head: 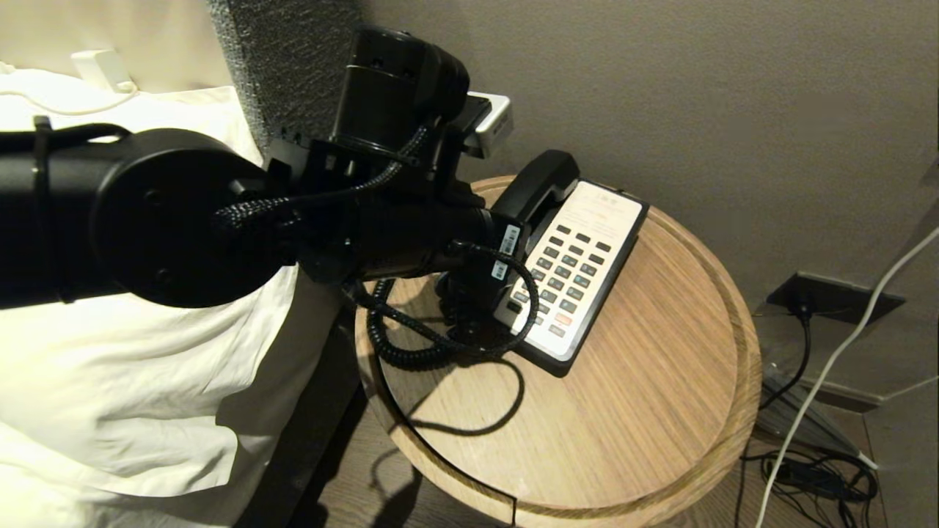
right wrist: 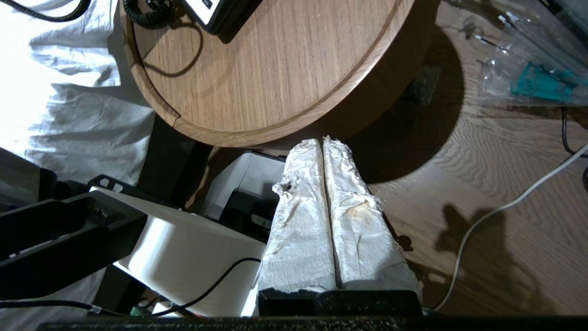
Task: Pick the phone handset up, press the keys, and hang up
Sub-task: Put the handset back
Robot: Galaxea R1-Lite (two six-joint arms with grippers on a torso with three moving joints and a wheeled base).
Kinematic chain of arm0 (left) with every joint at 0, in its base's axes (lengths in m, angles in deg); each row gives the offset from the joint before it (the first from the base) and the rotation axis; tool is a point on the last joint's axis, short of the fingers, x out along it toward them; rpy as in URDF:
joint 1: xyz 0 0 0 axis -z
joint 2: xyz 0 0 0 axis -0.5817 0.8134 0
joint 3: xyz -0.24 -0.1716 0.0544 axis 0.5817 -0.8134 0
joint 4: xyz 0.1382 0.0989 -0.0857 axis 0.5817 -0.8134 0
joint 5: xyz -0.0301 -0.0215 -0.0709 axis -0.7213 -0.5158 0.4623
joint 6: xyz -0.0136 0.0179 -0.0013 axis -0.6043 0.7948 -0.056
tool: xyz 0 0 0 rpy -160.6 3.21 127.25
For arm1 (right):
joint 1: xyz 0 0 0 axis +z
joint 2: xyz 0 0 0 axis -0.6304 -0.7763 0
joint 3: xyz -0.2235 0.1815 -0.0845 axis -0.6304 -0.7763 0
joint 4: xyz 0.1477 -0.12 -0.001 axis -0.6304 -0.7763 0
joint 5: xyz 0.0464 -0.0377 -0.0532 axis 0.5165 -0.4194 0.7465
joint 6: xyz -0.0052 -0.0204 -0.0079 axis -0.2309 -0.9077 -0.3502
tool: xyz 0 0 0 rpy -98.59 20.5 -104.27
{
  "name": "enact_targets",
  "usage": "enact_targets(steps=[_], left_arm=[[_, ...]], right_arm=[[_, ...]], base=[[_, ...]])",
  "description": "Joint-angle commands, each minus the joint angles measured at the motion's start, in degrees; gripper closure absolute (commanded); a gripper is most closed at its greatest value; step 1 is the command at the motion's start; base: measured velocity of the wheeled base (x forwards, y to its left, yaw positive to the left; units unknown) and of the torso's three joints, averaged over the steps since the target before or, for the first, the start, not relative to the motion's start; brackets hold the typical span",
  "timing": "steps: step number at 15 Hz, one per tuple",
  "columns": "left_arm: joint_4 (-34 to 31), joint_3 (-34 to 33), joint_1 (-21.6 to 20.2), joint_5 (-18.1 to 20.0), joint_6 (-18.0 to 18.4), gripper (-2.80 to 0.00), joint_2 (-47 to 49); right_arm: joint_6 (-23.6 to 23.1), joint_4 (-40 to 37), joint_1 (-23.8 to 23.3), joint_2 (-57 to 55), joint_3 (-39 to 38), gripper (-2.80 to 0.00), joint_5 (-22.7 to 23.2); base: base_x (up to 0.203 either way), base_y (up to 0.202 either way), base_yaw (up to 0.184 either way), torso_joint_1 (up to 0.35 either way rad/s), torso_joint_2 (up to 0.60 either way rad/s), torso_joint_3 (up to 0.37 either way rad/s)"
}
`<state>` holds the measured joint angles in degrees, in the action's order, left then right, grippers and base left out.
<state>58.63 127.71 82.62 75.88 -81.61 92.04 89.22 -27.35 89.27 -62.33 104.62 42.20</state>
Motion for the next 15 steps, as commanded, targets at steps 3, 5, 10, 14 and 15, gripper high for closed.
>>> enact_targets(steps=[3,5,10,14,15], left_arm=[[-0.28,-0.93,-0.82,1.45,0.06,0.0,-0.1],[-0.52,-1.06,-0.82,1.59,1.02,0.0,-0.32],[-0.97,0.82,-1.61,1.53,2.26,0.0,-0.17],[-0.79,2.93,-1.61,1.11,2.42,0.0,0.24],[-0.81,3.16,-1.61,1.1,2.52,0.0,0.5]], right_arm=[[0.17,-0.23,0.0,-0.17,-0.18,0.0,-0.05],[0.73,-0.23,0.07,-0.08,-0.69,0.0,-0.05],[1.31,-0.23,0.01,0.19,-1.4,0.0,-0.05],[1.33,-0.23,0.0,0.39,-1.96,0.0,0.04],[1.34,-0.23,0.07,0.53,-2.11,0.0,0.04]], base=[[0.0,0.0,0.0,0.0,0.0,0.0],[0.0,0.0,0.0,0.0,0.0,0.0],[0.0,0.0,0.0,0.0,0.0,0.0],[0.0,0.0,0.0,0.0,0.0,0.0],[0.0,0.0,0.0,0.0,0.0,0.0]])
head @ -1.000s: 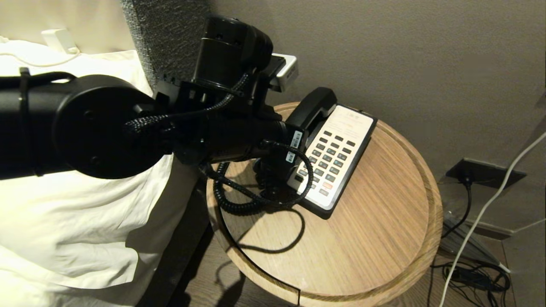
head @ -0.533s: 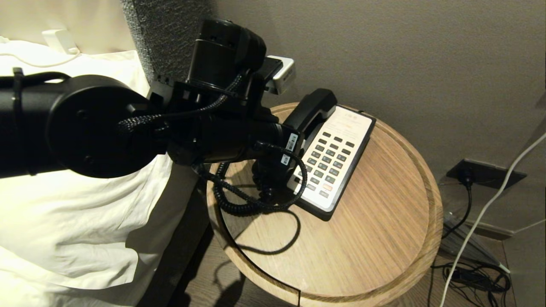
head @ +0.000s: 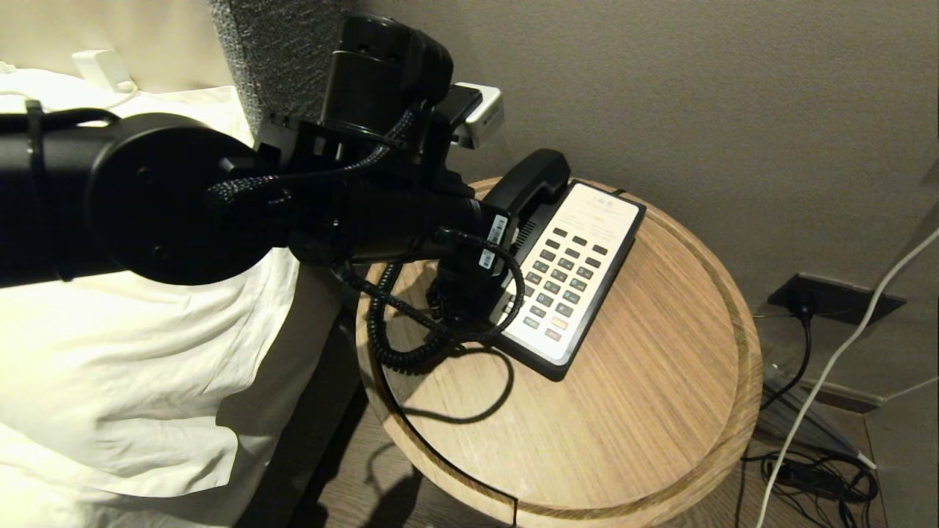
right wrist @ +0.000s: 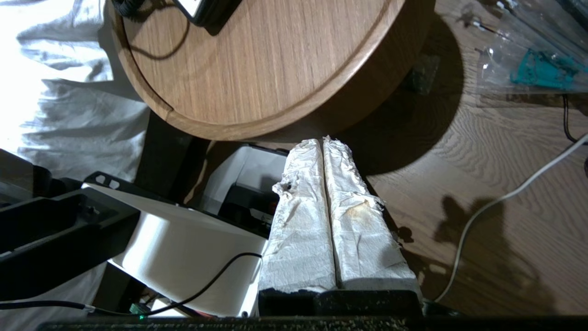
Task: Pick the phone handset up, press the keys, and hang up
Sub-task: Put the handset back
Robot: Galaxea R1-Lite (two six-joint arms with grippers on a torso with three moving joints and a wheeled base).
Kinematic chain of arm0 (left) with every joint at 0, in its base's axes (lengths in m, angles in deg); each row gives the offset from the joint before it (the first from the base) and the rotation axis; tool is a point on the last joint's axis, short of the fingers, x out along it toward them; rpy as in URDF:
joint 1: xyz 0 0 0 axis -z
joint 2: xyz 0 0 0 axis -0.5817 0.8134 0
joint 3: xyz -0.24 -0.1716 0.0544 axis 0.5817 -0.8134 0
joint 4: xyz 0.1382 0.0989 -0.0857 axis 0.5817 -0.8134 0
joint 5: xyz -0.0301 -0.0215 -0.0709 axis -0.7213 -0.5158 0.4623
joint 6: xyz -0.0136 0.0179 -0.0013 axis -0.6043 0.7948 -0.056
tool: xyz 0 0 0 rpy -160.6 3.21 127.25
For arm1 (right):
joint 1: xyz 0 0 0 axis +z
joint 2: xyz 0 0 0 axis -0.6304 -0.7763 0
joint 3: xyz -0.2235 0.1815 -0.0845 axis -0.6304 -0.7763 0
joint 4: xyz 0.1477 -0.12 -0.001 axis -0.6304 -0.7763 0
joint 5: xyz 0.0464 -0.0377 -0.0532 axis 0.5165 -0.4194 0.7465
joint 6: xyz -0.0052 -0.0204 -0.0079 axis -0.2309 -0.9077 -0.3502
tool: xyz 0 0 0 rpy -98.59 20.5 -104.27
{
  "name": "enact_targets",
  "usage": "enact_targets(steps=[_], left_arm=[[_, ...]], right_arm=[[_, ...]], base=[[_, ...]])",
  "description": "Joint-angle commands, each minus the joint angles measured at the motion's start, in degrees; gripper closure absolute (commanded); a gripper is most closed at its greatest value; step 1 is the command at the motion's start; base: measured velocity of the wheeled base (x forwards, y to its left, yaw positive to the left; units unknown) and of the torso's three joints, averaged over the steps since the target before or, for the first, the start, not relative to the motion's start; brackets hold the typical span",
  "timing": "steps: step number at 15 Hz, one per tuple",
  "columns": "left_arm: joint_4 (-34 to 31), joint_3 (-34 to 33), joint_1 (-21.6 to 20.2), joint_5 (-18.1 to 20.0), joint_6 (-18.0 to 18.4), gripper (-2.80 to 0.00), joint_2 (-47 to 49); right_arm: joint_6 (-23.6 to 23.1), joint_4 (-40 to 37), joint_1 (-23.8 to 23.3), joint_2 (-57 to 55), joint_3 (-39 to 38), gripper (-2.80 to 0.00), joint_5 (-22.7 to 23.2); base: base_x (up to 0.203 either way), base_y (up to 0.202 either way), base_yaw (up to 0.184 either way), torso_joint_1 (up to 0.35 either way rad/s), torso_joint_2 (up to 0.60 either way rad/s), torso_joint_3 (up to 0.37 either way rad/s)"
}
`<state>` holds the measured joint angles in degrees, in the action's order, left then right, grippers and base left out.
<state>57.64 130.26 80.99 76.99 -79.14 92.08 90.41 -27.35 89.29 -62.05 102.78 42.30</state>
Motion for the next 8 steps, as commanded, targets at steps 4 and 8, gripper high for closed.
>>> enact_targets(steps=[4,8], left_arm=[[-0.09,-0.85,0.27,-0.02,0.06,0.0,0.9],[0.1,-2.75,0.63,-0.05,-0.31,0.0,1.02]], right_arm=[[0.13,-0.19,-0.01,0.51,-0.18,0.0,-0.02],[0.2,-0.14,-0.03,0.16,0.08,0.0,0.02]], base=[[0.0,0.0,0.0,0.0,0.0,0.0],[0.0,0.0,0.0,0.0,0.0,0.0]])
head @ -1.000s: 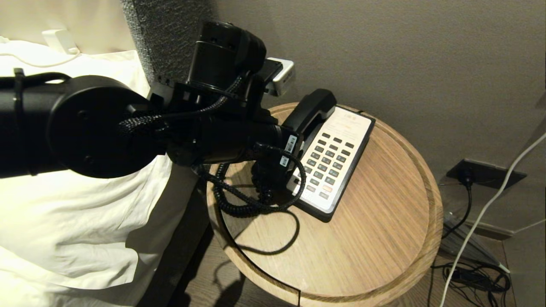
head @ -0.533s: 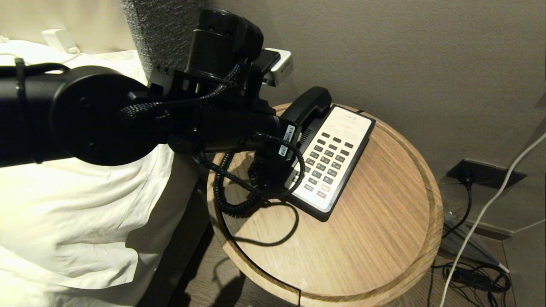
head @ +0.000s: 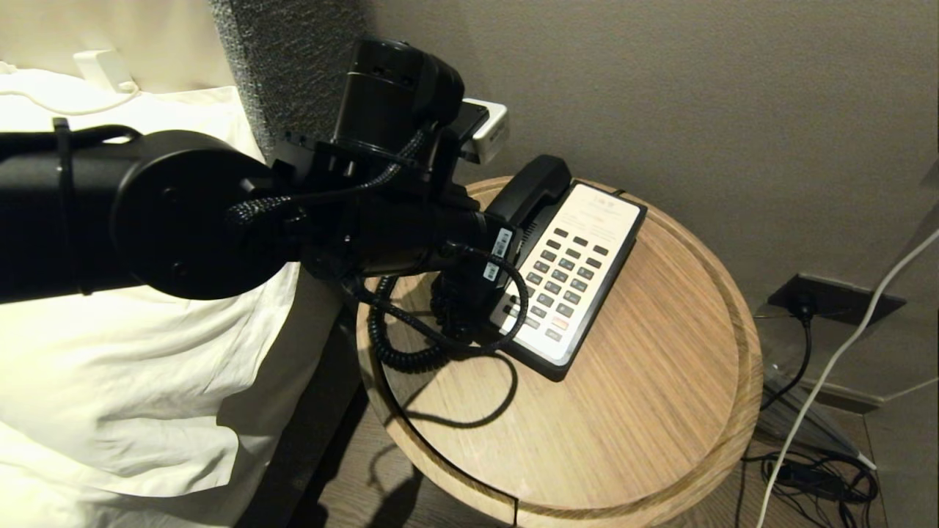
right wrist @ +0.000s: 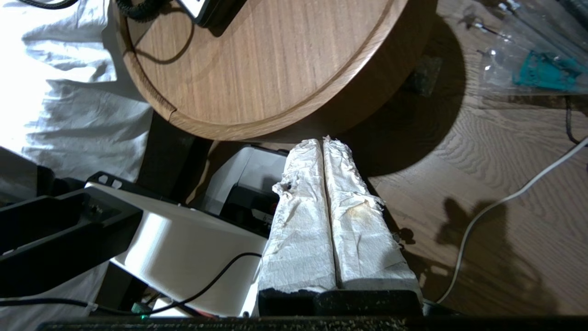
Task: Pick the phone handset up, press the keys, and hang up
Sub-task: Put the handset back
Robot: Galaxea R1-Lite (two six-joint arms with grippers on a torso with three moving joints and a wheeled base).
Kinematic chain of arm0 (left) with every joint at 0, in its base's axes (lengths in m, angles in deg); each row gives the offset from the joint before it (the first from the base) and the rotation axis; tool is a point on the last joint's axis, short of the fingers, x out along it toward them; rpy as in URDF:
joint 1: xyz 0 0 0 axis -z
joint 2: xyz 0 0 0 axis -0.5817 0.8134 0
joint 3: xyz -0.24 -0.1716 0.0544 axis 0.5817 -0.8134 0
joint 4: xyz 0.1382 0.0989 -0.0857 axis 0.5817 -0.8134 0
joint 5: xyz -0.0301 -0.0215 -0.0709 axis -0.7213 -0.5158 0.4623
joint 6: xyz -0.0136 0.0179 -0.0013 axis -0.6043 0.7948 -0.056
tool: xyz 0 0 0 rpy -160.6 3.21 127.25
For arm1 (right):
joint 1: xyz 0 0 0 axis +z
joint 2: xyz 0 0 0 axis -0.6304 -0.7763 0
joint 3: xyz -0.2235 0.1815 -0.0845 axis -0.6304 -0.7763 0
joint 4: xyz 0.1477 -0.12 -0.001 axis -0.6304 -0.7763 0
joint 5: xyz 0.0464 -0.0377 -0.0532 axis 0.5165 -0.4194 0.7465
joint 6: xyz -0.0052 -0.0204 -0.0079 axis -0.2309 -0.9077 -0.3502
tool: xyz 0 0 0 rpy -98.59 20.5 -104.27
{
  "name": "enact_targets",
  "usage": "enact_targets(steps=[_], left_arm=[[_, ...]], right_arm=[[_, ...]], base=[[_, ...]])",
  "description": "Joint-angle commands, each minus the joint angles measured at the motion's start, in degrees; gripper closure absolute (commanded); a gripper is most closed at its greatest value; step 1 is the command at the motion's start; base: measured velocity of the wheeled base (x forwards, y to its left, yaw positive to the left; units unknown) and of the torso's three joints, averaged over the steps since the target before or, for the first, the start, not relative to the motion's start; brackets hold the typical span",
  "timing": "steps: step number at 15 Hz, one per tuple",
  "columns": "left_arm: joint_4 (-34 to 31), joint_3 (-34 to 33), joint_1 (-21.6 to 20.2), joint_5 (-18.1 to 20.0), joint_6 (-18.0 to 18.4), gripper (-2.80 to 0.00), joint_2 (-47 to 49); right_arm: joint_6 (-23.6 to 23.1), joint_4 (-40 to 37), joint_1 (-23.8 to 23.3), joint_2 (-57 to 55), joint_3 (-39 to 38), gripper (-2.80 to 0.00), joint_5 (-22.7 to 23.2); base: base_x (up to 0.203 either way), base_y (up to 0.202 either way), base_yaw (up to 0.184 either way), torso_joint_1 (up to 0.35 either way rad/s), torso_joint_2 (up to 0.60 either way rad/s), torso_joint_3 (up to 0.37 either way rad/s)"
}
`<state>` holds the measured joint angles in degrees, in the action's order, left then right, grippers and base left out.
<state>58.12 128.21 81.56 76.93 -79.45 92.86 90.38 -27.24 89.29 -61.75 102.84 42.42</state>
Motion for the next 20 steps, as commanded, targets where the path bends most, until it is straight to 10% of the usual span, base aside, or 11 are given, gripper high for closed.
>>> enact_targets(steps=[1,3,4,15,16,20], left_arm=[[-0.38,-0.82,0.0,-0.04,-0.08,0.0,0.23],[-0.29,-0.99,-0.03,-0.04,-0.34,0.0,0.41],[-0.46,-1.08,-0.03,0.04,-0.09,-2.8,0.24],[-0.56,-1.84,-0.36,0.13,-1.47,-2.8,-5.68],[-0.6,-3.42,-0.51,0.14,-1.48,0.0,-7.45],[-0.45,-6.97,-0.69,0.31,-2.59,0.0,-11.55]], right_arm=[[0.17,-0.25,0.06,-0.13,-0.06,0.0,-0.1],[0.24,-0.18,-0.03,-0.22,-0.32,0.0,-0.18],[0.24,-0.25,0.05,-0.22,-0.4,0.0,-0.09],[-0.02,-0.16,-0.03,0.05,-2.44,0.0,0.78],[-0.02,-0.24,-0.03,-0.13,-2.52,0.0,0.7],[-0.2,-0.16,-0.03,0.05,-3.93,0.0,0.52]], base=[[0.0,0.0,0.0,0.0,0.0,0.0],[0.0,0.0,0.0,0.0,0.0,0.0],[0.0,0.0,0.0,0.0,0.0,0.0],[0.0,0.0,0.0,0.0,0.0,0.0],[0.0,0.0,0.0,0.0,0.0,0.0],[0.0,0.0,0.0,0.0,0.0,0.0]])
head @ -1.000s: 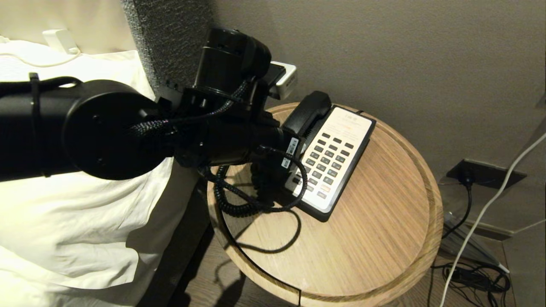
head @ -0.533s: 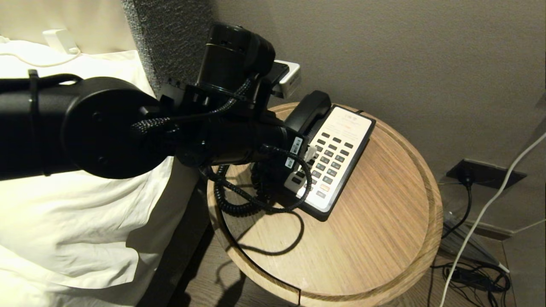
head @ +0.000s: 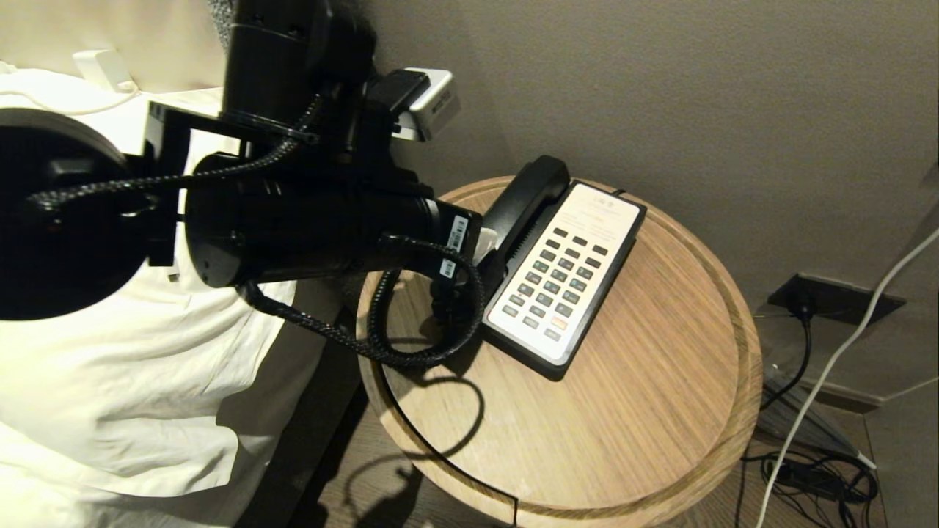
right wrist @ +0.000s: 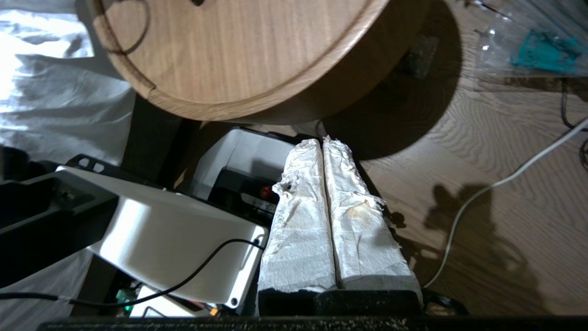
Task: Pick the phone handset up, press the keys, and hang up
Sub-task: Put the handset back, then end the call using the dial pad
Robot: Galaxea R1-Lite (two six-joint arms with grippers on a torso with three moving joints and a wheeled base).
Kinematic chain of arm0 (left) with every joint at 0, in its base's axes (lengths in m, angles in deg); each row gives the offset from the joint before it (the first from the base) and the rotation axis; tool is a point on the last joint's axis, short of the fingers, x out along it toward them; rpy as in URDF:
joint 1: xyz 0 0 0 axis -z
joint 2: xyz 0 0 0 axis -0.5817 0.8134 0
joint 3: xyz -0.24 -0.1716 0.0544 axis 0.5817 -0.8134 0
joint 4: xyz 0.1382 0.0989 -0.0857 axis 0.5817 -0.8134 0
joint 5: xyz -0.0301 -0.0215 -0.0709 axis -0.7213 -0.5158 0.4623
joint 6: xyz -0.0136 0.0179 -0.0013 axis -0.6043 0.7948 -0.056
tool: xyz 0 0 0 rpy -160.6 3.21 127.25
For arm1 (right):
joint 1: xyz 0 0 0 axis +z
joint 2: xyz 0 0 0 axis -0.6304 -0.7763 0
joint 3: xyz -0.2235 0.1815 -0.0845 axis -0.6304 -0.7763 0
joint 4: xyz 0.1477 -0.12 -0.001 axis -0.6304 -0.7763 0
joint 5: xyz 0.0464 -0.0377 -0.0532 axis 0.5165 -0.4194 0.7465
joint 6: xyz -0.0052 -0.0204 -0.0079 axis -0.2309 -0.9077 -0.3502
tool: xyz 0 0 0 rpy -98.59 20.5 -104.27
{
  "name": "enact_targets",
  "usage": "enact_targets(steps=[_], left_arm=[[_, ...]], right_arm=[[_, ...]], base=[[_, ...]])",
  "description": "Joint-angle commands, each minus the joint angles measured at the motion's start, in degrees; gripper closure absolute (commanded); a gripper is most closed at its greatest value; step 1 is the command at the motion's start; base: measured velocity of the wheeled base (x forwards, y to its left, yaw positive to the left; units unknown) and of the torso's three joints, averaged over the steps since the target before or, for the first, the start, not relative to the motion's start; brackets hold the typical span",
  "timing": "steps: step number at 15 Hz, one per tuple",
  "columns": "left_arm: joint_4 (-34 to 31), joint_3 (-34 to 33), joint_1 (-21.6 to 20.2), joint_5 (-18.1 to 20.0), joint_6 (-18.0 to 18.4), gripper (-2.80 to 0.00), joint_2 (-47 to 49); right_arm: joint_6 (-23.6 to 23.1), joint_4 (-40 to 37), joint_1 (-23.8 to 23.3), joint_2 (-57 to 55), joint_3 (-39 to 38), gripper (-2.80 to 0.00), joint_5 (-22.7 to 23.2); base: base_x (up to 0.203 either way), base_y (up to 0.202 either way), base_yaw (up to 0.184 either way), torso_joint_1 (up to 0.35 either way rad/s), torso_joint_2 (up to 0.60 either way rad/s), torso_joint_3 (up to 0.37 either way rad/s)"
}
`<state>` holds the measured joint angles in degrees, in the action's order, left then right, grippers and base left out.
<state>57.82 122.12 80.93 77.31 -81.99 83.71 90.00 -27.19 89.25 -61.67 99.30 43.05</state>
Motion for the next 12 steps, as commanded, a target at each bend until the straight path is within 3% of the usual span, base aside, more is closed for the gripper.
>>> enact_targets(steps=[1,5,12], left_arm=[[-0.04,-1.68,-0.02,-0.14,0.11,0.0,-3.04],[0.08,-3.08,-0.1,-0.07,-0.33,0.0,-4.94],[-0.05,-9.17,-5.12,0.45,-4.68,0.0,-16.82]], right_arm=[[0.27,-0.3,0.02,0.03,-0.47,0.0,-0.02],[0.11,0.77,0.02,-2.12,0.12,0.0,-0.1],[0.09,15.06,0.21,-22.14,4.32,0.0,2.03]], base=[[0.0,0.0,0.0,0.0,0.0,0.0],[0.0,0.0,0.0,0.0,0.0,0.0],[0.0,0.0,0.0,0.0,0.0,0.0]])
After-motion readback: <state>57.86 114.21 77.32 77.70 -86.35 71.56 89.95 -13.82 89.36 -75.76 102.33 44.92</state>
